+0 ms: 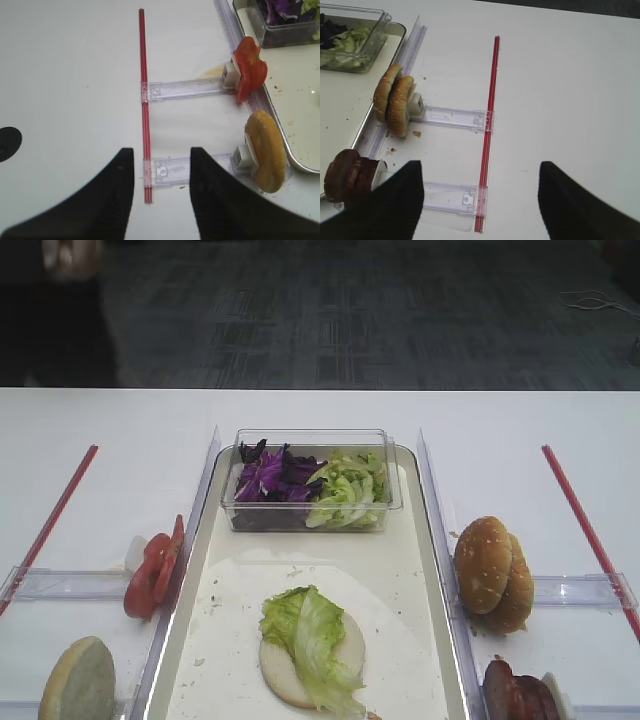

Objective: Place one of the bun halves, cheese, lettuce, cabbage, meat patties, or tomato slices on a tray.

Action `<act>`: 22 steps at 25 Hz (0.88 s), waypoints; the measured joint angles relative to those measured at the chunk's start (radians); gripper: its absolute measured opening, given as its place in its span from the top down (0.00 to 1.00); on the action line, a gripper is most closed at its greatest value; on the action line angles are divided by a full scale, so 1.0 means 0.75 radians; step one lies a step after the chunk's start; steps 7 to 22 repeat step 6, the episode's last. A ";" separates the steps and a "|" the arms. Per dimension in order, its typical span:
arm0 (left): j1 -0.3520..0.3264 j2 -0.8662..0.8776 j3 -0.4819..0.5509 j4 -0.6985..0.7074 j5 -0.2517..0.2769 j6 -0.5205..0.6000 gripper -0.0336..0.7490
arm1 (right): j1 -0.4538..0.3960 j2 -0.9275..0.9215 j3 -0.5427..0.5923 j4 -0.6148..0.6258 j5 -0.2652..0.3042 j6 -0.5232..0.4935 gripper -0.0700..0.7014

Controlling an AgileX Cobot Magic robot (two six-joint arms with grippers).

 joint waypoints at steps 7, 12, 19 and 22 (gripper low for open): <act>0.000 0.000 0.000 0.000 0.000 0.000 0.59 | 0.000 0.000 0.000 0.000 0.000 0.000 0.31; 0.000 0.000 0.000 0.000 0.000 0.000 0.59 | 0.000 0.000 0.000 0.000 0.000 0.000 0.31; 0.000 0.000 0.000 0.000 0.000 0.000 0.59 | 0.000 0.000 0.000 0.000 0.000 0.000 0.31; 0.000 0.000 0.000 0.000 0.000 0.000 0.59 | 0.000 0.000 0.000 0.000 0.000 0.000 0.31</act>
